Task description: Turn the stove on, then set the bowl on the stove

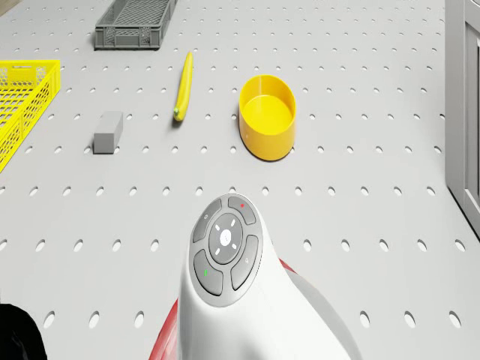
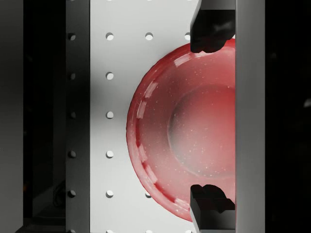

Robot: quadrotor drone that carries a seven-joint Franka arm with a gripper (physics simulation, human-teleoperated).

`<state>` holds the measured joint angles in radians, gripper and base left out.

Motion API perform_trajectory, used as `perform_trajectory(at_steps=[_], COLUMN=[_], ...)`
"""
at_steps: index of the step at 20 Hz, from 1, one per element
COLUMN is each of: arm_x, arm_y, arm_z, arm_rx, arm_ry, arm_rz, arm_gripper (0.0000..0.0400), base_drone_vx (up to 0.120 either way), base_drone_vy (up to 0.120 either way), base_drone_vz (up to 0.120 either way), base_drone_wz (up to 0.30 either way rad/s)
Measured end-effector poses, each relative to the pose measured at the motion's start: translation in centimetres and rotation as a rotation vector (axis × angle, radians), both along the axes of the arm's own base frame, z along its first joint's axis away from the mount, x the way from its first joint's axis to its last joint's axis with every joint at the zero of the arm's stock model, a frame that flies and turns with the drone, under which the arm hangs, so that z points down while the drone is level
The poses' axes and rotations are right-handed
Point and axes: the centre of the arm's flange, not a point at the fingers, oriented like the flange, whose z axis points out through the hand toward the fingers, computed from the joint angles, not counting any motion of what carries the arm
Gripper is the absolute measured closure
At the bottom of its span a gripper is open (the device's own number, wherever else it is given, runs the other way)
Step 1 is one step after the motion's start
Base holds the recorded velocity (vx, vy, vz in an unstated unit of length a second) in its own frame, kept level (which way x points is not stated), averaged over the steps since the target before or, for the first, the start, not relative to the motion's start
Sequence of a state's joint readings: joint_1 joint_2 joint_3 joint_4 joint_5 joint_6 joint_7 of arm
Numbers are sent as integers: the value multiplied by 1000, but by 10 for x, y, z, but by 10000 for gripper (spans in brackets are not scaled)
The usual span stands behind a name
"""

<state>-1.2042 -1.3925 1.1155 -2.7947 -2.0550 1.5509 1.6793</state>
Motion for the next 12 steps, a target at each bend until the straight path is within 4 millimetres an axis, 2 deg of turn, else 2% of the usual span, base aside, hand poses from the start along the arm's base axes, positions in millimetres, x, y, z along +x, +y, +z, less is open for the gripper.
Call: perform_trajectory(at_steps=[12], arm_x=[0], arm_y=[0], arm_z=[0], arm_rx=[0], arm_ry=[0], arm_rz=[0], arm_gripper=[0], base_drone_vx=[120], base_drone_vy=[0], base_drone_vz=[0], base_drone_wz=[0])
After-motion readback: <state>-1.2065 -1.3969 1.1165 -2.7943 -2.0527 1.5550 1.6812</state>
